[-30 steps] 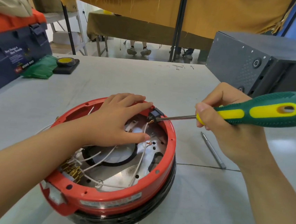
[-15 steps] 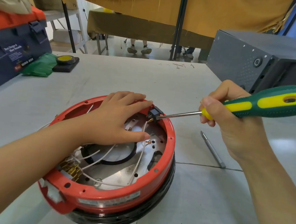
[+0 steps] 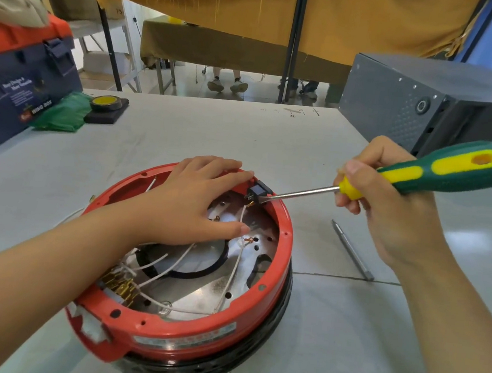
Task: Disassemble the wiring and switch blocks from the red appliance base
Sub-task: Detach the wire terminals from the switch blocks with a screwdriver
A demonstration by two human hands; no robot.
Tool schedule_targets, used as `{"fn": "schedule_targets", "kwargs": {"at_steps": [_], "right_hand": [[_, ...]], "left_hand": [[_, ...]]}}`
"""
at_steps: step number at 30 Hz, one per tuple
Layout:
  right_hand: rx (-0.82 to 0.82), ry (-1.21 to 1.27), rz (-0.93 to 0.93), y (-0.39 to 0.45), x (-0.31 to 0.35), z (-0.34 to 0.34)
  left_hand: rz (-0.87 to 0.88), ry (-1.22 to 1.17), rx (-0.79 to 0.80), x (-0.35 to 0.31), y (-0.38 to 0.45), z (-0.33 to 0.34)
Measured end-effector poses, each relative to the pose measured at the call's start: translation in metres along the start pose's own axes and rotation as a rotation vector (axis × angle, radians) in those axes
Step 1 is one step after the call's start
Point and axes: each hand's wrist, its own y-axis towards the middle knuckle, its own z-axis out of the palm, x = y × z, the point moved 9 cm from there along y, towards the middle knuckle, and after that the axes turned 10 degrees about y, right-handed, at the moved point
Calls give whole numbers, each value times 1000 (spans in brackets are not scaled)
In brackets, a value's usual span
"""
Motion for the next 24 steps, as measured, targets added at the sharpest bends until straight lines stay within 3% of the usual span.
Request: {"fn": "schedule_targets", "kwargs": {"at_steps": [10,24], "right_hand": [[58,-243,-109,-9,25,18],[104,-305,-140,-12,30,26]], "left_hand": [[-8,-1,4,0,0,1],[-4,1,-4,0,0,1]]}}
